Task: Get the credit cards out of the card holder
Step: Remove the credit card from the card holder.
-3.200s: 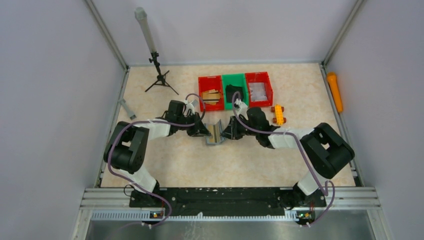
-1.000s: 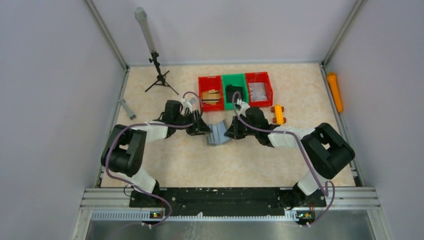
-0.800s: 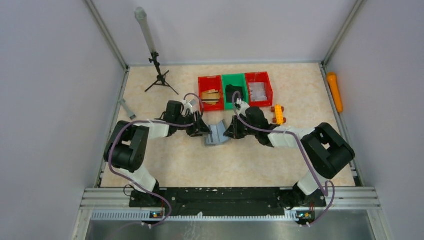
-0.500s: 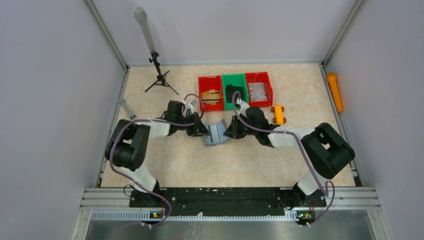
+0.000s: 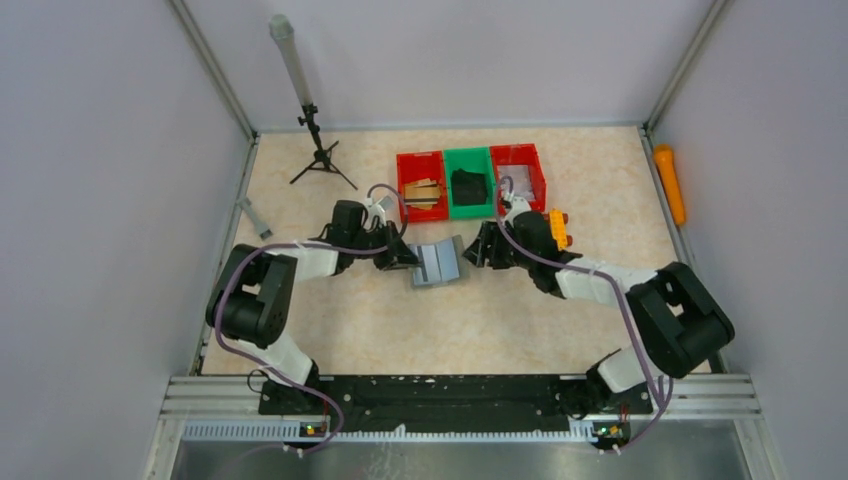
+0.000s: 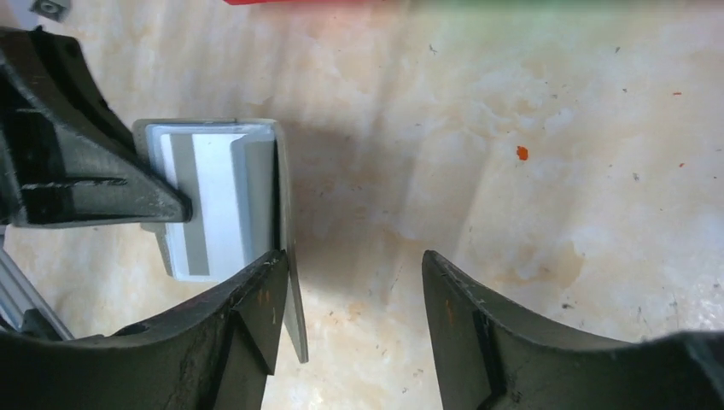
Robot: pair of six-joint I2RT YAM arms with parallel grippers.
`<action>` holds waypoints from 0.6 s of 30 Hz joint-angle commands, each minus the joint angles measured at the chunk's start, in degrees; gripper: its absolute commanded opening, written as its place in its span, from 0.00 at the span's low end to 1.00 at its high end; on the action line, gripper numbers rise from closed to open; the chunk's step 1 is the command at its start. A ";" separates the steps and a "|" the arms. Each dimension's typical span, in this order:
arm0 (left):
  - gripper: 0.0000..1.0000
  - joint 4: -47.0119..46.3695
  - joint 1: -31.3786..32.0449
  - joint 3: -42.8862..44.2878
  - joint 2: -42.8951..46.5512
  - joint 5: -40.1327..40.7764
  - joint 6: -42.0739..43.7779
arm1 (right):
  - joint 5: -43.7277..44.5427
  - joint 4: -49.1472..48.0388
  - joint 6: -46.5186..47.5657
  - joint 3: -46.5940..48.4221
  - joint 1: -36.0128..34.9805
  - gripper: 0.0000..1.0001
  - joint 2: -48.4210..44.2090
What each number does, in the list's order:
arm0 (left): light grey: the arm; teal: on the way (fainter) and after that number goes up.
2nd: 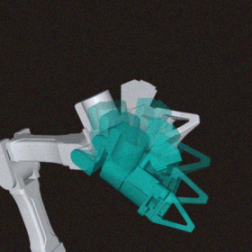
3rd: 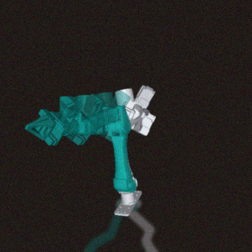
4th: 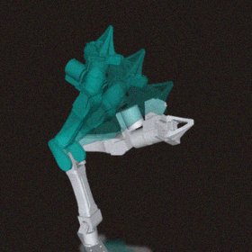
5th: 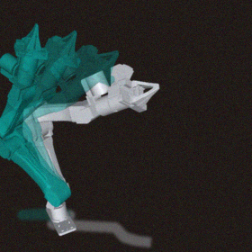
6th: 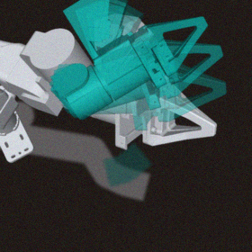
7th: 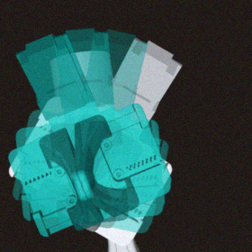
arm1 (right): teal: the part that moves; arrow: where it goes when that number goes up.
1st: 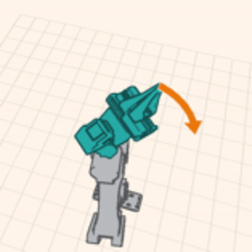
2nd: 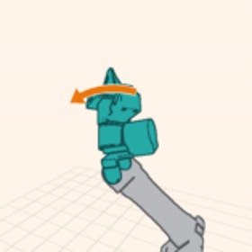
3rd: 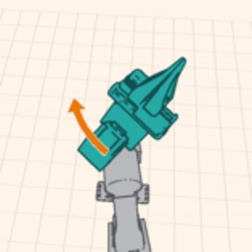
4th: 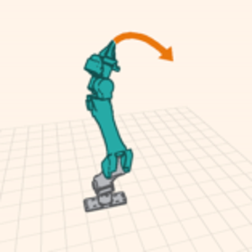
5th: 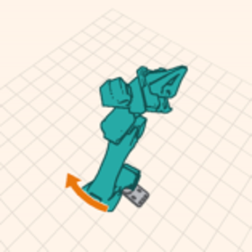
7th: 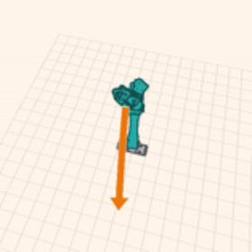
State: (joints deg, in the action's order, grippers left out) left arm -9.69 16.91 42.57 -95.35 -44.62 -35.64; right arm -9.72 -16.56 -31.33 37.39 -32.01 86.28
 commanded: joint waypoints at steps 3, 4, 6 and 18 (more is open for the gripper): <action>0.02 -5.70 0.01 -1.63 4.18 -1.53 -1.79 | -3.88 -12.30 1.59 -6.13 0.19 0.55 -10.38; 0.02 -5.81 0.00 -1.68 4.47 -1.27 -1.87 | -6.53 -14.29 2.22 -6.90 0.15 0.53 -11.41; 0.02 -5.58 -0.04 -2.00 5.22 -0.54 -1.85 | -10.01 -18.82 2.25 -8.59 -0.02 0.49 -12.96; 0.02 -6.25 0.39 -2.72 7.49 -0.40 -1.08 | -20.94 -23.38 5.79 -4.59 -7.89 0.43 -6.37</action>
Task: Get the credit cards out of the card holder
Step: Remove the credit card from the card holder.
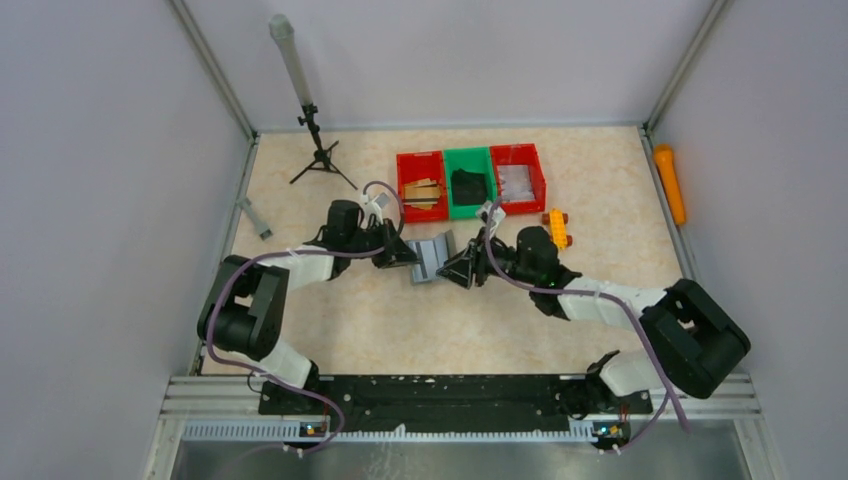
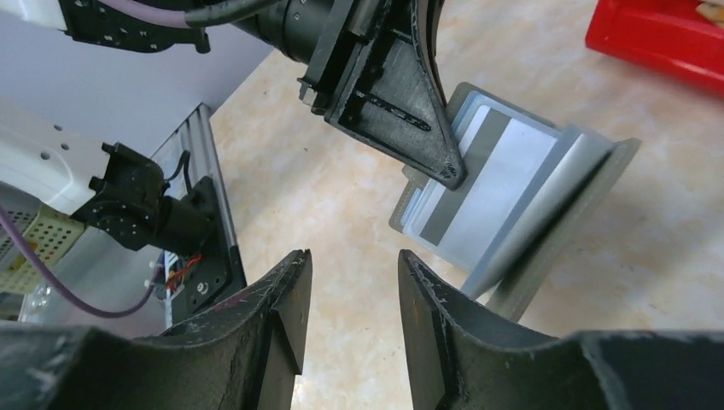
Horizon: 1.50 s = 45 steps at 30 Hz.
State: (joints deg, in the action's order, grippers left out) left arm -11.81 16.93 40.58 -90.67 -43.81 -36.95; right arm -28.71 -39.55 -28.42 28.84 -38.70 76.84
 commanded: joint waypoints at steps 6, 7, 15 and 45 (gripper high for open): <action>0.02 -7.13 0.56 -1.55 4.02 -3.43 -0.89 | 3.74 7.28 3.47 7.91 -1.20 0.43 7.21; 0.02 -7.76 0.56 -1.86 4.17 -3.82 -1.23 | 5.46 8.49 3.54 8.35 -1.21 0.43 7.59; 0.02 -10.76 0.57 -2.98 6.18 -5.55 -2.16 | 12.84 15.16 0.15 9.19 2.55 0.43 8.64; 0.03 -36.66 2.14 -11.36 15.63 -12.84 -11.40 | -13.00 -11.16 -14.17 4.11 7.55 0.42 12.15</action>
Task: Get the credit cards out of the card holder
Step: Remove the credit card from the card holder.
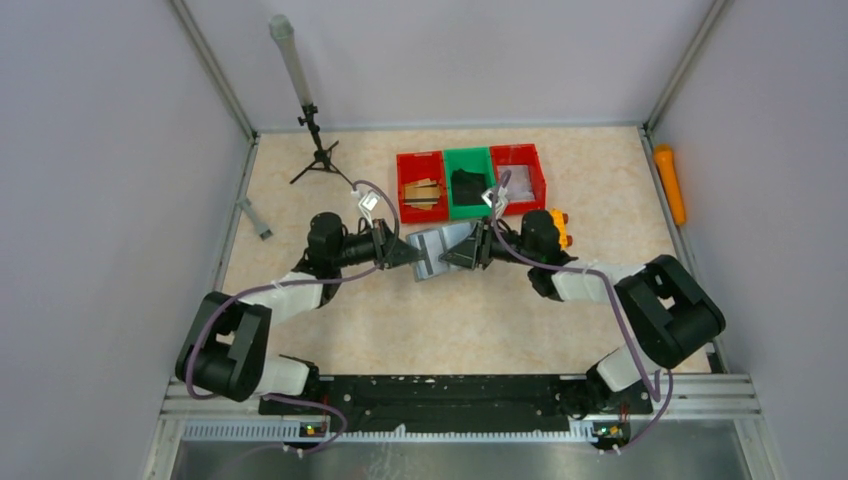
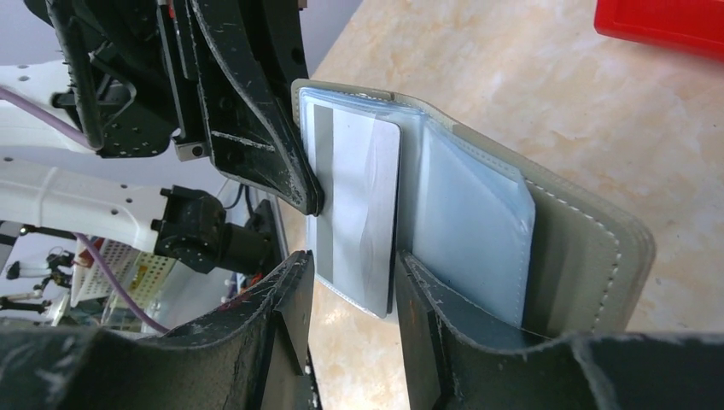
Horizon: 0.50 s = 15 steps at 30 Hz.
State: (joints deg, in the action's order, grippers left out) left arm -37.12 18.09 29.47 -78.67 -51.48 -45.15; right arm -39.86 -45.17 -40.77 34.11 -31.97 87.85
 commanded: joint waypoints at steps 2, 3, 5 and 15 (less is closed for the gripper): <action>0.04 -14.28 0.99 -0.91 3.43 -5.90 -4.67 | -2.85 -6.73 -2.49 -1.28 1.09 0.41 1.47; 0.04 -15.05 0.99 -0.96 3.24 -6.11 -5.09 | -3.64 -8.12 -3.22 -1.51 1.11 0.38 1.64; 0.04 -15.39 0.99 -0.71 2.40 -6.36 -5.55 | -5.51 -12.05 -4.91 -1.76 1.12 0.35 2.51; 0.05 -12.75 1.76 0.58 0.43 -5.71 -4.39 | -10.84 -23.78 -12.38 -2.18 1.09 0.32 6.45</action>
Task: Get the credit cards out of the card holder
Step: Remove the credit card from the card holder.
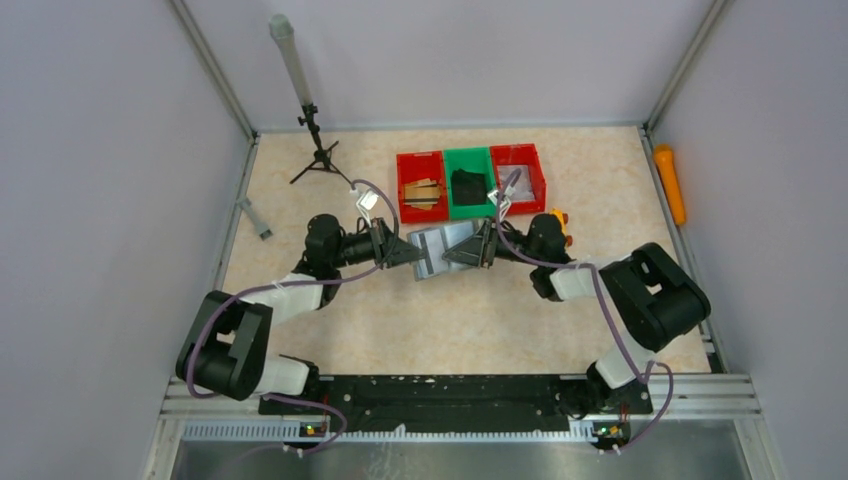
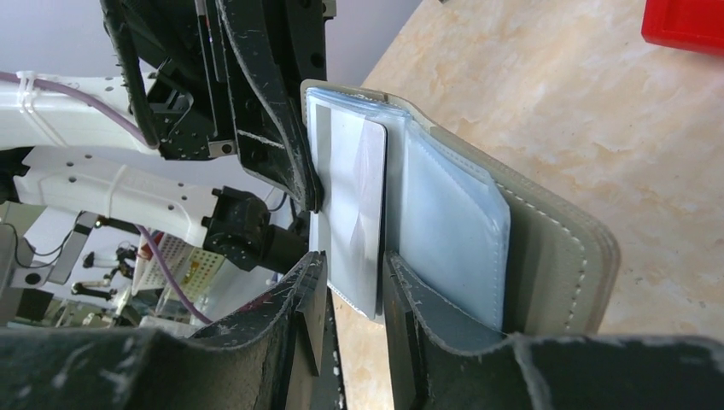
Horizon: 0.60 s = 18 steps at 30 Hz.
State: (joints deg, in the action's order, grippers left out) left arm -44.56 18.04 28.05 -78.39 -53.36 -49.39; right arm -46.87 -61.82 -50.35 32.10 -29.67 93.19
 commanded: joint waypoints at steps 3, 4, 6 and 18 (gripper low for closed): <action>0.05 -2.83 2.23 2.60 0.14 -3.08 1.26 | -4.24 -8.26 -3.31 -0.34 -1.18 0.29 1.11; 0.04 -2.58 2.29 2.69 0.13 -3.04 1.46 | -4.46 -9.09 -3.78 -0.43 -1.18 0.28 1.23; 0.04 -2.37 2.71 2.83 0.05 -2.86 1.70 | -5.24 -12.23 -6.04 -0.63 -1.18 0.23 1.81; 0.10 4.04 4.27 4.88 -1.73 -0.50 5.30 | -6.47 -18.57 -9.61 -0.80 -1.09 0.17 3.57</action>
State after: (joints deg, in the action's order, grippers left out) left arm -40.60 18.72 30.06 -79.05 -54.59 -46.46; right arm -49.08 -71.31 -57.80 30.09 -28.23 96.95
